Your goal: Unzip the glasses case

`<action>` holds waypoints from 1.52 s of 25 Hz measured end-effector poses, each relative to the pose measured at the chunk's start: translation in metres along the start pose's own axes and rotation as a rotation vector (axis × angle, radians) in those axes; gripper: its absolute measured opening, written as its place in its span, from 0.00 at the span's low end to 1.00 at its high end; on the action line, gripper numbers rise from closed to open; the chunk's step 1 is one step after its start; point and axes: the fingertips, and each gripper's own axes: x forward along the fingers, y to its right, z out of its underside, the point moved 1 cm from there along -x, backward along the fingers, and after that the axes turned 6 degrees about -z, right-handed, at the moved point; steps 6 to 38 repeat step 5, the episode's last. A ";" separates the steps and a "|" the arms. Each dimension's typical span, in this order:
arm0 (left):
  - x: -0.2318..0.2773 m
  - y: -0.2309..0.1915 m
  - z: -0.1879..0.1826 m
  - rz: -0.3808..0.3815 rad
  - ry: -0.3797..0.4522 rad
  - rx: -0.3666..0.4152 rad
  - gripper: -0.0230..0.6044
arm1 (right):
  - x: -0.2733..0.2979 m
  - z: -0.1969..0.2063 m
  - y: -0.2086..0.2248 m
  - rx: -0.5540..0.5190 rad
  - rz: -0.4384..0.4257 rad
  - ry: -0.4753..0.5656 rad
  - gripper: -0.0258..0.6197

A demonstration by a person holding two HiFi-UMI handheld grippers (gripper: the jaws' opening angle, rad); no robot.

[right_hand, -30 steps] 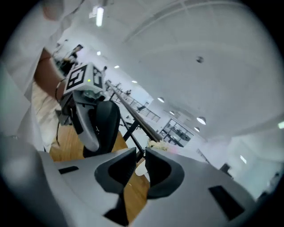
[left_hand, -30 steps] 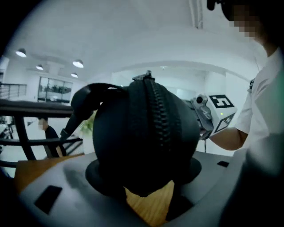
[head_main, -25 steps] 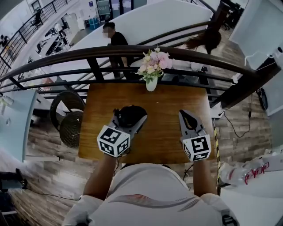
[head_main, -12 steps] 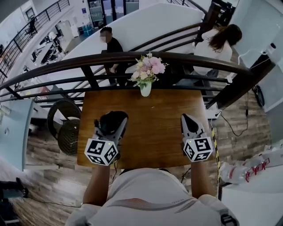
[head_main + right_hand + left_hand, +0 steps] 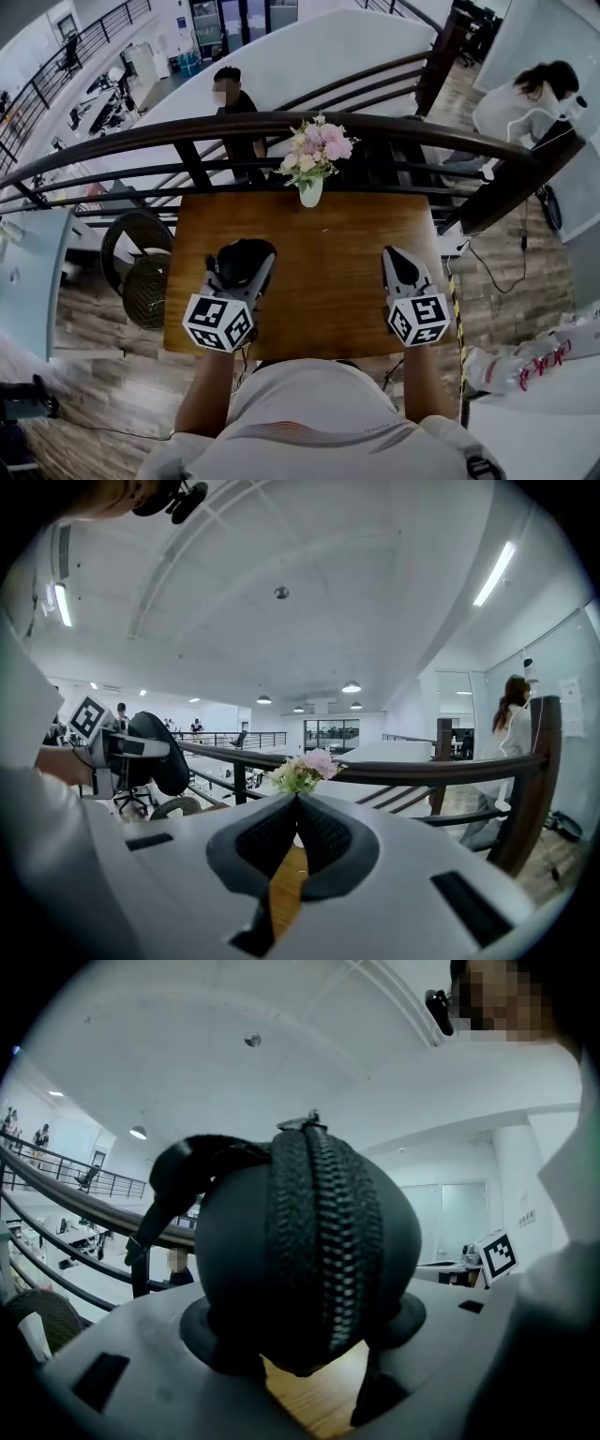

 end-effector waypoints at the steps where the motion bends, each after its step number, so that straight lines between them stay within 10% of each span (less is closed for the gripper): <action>1: 0.000 0.000 0.001 -0.001 -0.003 0.000 0.46 | 0.001 0.000 -0.001 -0.001 -0.005 -0.001 0.12; 38: 0.001 0.001 0.003 -0.002 -0.013 0.002 0.46 | 0.003 0.002 -0.005 -0.010 -0.021 -0.005 0.12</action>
